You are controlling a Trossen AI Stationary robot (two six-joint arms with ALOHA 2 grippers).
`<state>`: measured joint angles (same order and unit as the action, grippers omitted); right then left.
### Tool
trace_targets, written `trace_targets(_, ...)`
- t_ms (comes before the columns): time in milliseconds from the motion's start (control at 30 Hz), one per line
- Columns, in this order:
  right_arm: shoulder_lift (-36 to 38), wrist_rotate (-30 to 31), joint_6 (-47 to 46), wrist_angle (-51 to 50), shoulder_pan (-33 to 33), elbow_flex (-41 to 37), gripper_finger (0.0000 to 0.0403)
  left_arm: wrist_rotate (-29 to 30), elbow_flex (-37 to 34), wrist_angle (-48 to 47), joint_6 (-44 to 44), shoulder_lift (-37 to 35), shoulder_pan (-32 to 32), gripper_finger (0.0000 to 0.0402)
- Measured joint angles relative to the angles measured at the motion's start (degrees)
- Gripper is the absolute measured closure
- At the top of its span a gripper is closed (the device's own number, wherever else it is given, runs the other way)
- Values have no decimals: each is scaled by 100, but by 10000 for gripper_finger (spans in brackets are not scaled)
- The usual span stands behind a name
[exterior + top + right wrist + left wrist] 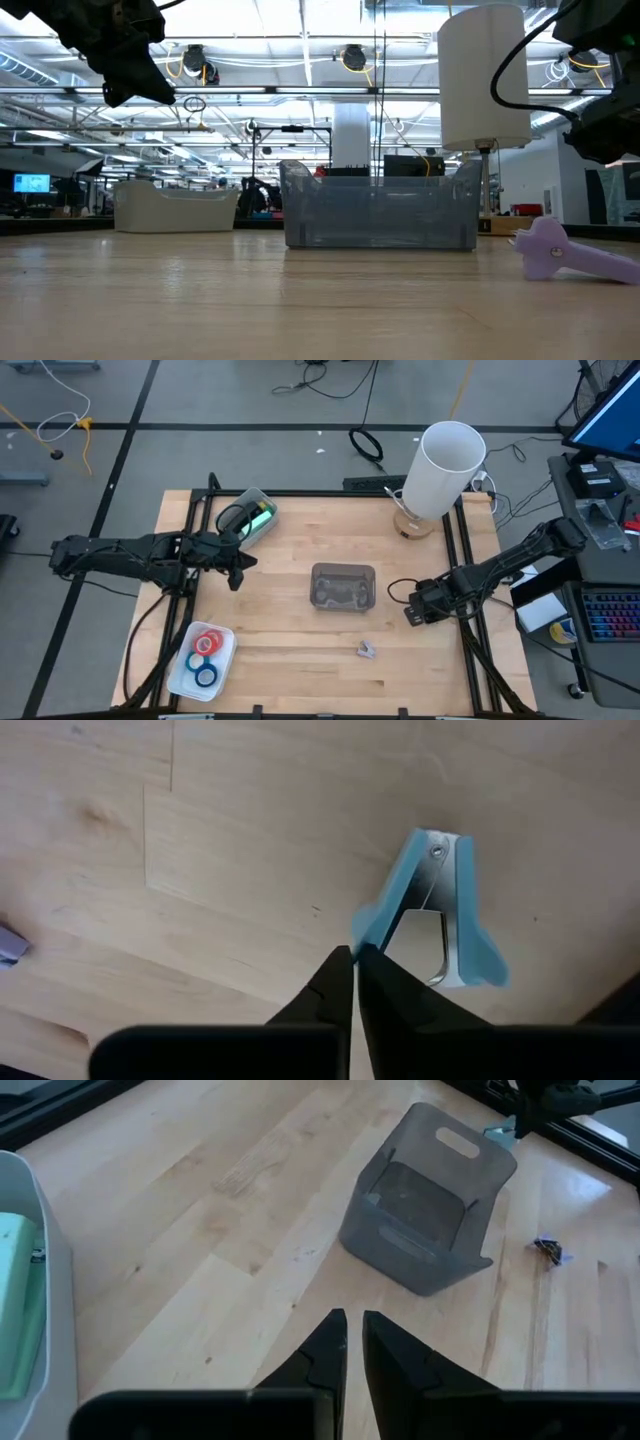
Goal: Pick and place Stapler, Stapler remover, tape
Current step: Put the blue staple remover into the black bin
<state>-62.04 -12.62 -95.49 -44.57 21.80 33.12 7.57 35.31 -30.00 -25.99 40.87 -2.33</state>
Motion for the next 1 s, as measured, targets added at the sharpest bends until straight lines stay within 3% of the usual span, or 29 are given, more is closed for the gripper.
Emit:
trace_targets(500, 8, 33, 6, 14, -2, -3, 402, 0, 0, 4, 1, 1, -1, 364)
trace_targets(1000, 531, 87, -47, 153, -4, -22, 402, 57, 0, 11, 3, 1, -1, 364)
